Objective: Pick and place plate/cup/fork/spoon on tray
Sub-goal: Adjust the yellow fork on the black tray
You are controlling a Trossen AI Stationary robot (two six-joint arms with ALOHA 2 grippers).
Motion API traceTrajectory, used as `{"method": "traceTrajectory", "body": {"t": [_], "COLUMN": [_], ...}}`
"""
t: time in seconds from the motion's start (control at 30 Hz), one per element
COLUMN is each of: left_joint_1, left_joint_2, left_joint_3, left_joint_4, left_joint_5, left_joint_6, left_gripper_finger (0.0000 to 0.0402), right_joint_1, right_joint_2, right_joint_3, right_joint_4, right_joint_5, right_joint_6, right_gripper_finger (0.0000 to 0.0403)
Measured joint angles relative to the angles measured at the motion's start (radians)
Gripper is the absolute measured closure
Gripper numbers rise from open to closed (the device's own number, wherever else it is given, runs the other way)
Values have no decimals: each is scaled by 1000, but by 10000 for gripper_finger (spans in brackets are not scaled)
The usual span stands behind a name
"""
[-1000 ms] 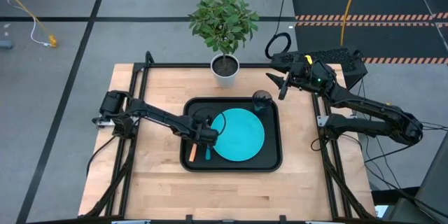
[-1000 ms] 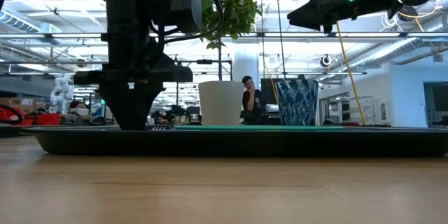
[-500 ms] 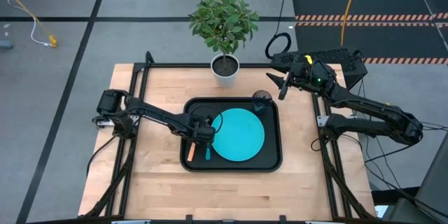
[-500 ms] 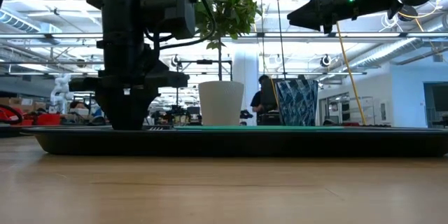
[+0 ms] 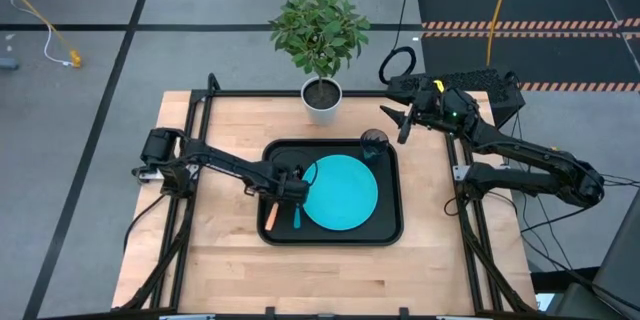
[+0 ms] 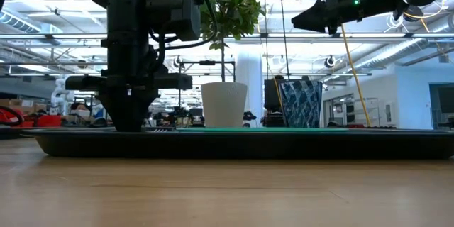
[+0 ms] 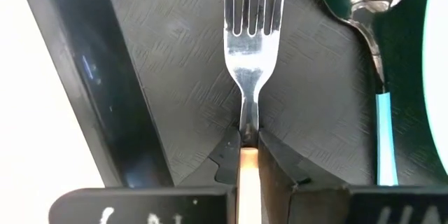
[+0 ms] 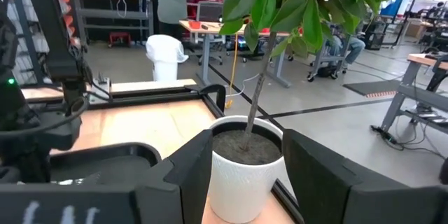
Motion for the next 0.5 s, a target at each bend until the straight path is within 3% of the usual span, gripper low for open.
{"method": "traceTrajectory", "body": {"t": [0.5], "left_joint_1": [3], "left_joint_2": [-27], "left_joint_3": [-6], "left_joint_4": [-25], "left_joint_5": [16], "left_joint_6": [-72], "left_gripper_finger": [375], "right_joint_1": [0], "right_joint_2": [-1], "right_joint_3": [0], "right_joint_4": [23], "right_joint_5": [0], "right_joint_6": [-22], "right_gripper_finger": [234]}}
